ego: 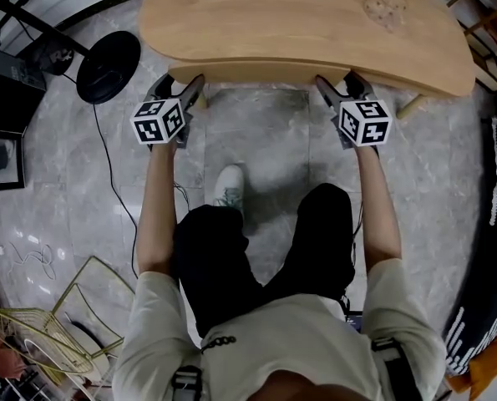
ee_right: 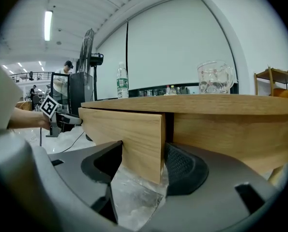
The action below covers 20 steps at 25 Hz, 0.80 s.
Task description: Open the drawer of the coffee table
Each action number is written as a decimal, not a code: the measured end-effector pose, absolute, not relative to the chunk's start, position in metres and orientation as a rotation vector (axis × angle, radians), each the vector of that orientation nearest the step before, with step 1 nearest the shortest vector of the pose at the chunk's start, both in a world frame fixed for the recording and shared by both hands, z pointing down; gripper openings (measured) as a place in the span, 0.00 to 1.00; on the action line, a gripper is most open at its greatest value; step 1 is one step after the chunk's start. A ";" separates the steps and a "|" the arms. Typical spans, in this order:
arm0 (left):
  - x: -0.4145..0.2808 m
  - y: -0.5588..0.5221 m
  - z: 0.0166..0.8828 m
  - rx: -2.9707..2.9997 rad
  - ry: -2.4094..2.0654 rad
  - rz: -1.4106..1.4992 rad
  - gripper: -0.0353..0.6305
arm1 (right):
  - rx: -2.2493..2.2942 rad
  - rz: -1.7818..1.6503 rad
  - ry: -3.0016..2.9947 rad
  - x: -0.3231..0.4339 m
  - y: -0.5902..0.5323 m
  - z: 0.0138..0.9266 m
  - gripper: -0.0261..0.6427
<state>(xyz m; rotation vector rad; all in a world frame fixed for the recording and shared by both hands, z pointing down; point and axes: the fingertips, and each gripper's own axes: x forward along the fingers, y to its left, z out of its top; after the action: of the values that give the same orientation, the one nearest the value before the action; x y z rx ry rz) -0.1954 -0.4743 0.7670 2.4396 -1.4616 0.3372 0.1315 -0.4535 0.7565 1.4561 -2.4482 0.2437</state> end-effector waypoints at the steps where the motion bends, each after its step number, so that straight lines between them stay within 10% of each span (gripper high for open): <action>1: -0.196 -0.474 0.767 2.440 -1.462 0.345 0.57 | 1.453 0.248 -2.449 0.131 -0.453 0.756 0.44; 20: -0.199 -0.449 0.763 2.401 -1.464 0.383 0.52 | 1.467 0.297 -2.443 0.138 -0.430 0.748 0.38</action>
<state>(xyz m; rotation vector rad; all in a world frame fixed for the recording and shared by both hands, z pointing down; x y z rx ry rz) -0.1988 -0.4493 0.7635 2.4006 -1.4636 0.3826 0.1381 -0.4300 0.7477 1.4668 -2.4432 0.2966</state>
